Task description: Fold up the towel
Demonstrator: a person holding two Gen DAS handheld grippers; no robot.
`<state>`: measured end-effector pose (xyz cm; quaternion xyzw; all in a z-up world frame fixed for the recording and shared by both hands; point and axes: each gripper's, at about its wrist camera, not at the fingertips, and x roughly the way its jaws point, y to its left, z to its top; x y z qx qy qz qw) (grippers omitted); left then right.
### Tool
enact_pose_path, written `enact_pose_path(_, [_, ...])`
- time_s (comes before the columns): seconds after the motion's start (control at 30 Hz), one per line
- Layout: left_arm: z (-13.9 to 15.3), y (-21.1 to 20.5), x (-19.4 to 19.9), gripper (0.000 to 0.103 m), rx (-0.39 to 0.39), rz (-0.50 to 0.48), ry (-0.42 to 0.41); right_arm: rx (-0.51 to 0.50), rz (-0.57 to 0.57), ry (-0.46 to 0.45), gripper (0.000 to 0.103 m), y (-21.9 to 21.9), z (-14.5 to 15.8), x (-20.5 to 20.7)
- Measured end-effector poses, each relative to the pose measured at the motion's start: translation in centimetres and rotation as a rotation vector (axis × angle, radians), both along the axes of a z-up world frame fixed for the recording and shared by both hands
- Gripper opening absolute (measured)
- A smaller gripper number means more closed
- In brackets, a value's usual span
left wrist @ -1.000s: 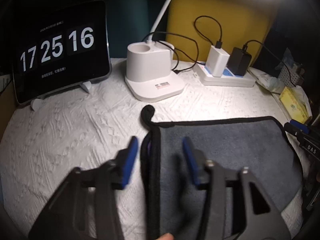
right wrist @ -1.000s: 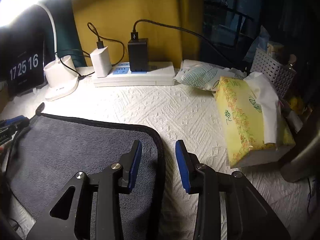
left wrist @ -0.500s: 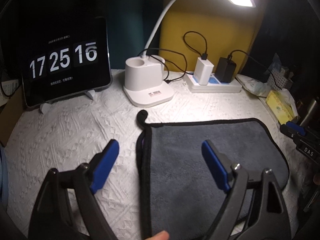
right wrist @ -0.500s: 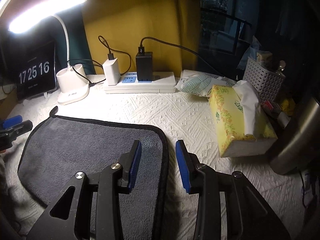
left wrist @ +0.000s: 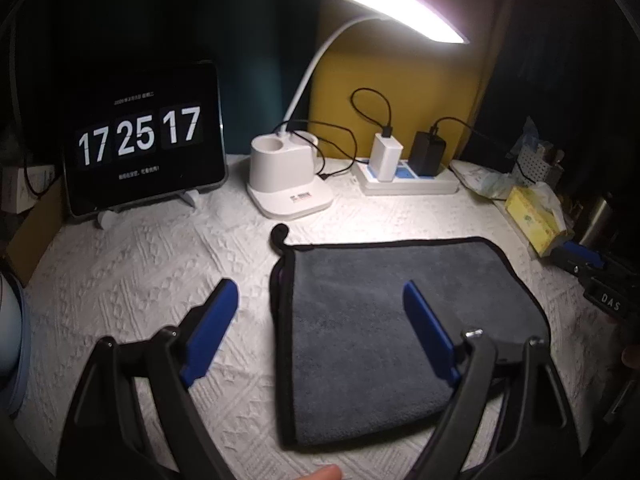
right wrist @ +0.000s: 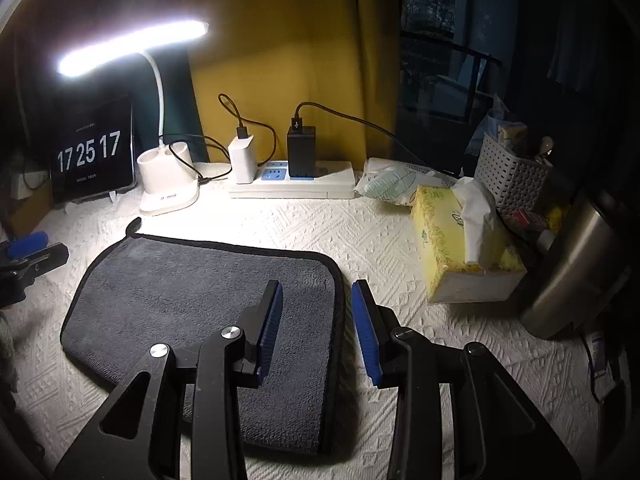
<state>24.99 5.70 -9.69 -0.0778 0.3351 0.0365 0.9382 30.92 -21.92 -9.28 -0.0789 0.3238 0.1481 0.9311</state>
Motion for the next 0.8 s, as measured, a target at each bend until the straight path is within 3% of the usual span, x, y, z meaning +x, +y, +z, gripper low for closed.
enact_pose_path(0.37, [1.0,-1.1,-3.1,0.086,0.024,-0.014,-0.04,0.009,-0.003,-0.031,0.038,-0.4,1.6,-3.2])
enact_pose_path(0.8, [2.5,-2.0,-7.1,0.086,-0.006,-0.042,-0.119,0.021,0.001,-0.07,0.039,-0.7,3.1,-6.7])
